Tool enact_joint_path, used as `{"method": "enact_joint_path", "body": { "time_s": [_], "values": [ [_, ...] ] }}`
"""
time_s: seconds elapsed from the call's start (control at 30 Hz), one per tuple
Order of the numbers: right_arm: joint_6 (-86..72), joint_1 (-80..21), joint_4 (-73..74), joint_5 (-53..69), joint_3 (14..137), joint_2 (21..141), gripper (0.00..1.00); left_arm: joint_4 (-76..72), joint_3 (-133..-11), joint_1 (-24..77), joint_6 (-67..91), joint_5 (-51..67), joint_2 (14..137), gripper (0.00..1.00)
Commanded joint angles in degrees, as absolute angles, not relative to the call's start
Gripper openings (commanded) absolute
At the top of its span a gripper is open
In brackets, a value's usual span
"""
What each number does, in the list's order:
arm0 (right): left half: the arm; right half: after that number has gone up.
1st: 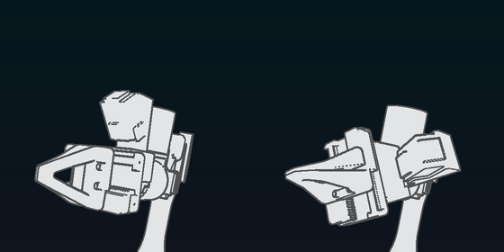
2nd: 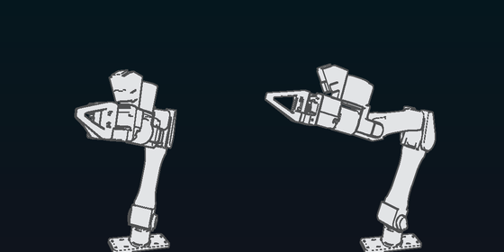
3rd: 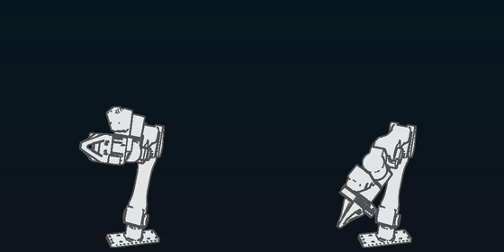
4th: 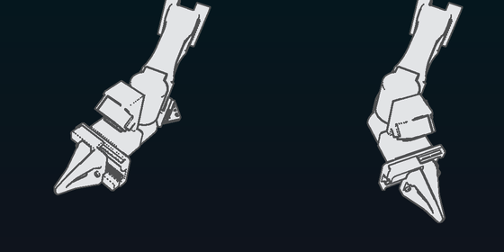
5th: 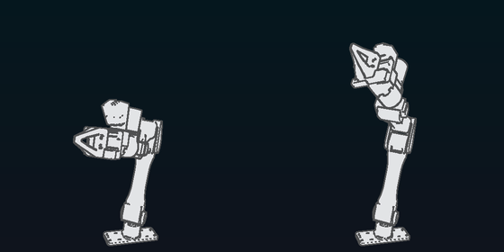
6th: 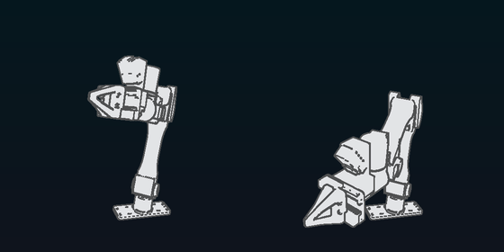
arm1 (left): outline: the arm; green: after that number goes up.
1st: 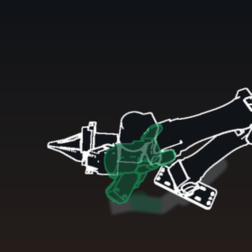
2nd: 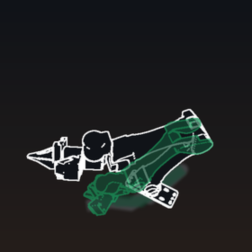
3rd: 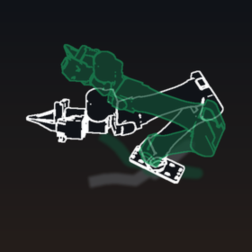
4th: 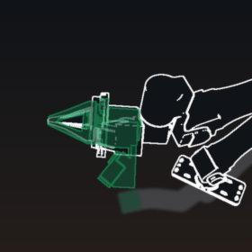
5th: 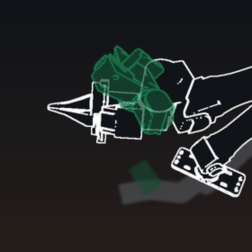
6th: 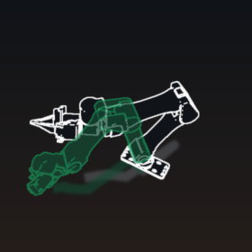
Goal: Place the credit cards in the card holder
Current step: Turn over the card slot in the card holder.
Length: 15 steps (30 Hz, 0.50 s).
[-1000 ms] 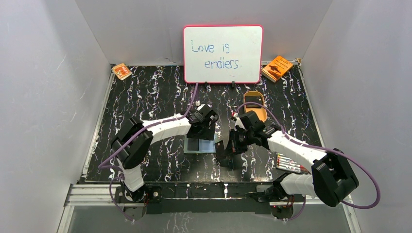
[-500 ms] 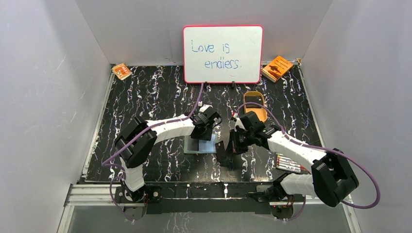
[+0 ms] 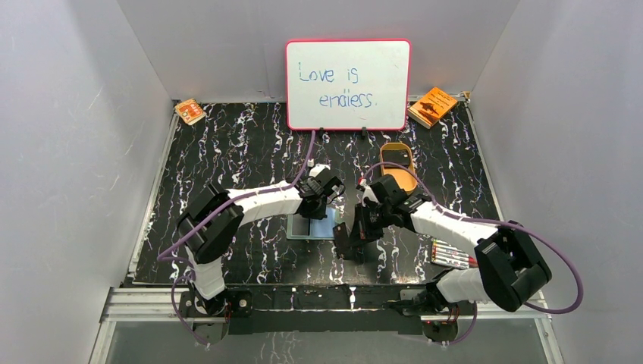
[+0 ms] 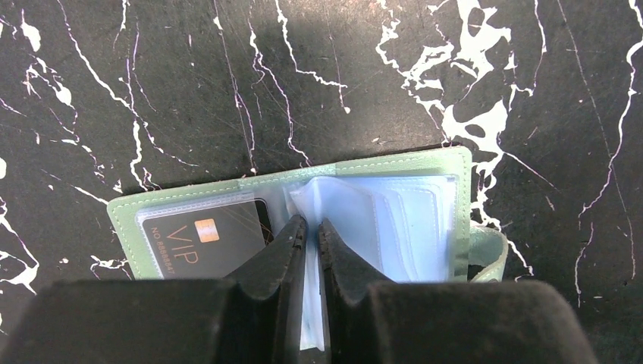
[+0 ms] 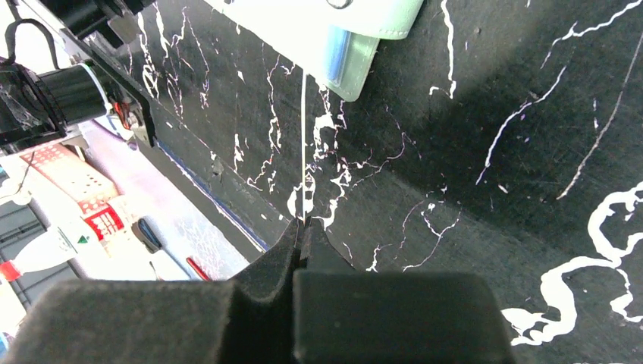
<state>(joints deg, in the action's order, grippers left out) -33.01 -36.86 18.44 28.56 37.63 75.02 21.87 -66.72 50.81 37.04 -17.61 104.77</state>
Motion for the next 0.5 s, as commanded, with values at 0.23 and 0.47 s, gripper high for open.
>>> {"method": "enact_joint_path", "body": {
  "time_s": [0.23,0.47],
  "values": [
    [-33.1,-37.1,13.5,28.6,41.8,76.2,0.00,26.0,-62.5,50.7,36.5,-19.2,104.2,0.05],
    [-27.7,-37.1,17.1,27.6,46.4,77.1,0.00,25.6,-62.0,50.6,36.6,-19.5,103.5,0.05]
  ]
}}
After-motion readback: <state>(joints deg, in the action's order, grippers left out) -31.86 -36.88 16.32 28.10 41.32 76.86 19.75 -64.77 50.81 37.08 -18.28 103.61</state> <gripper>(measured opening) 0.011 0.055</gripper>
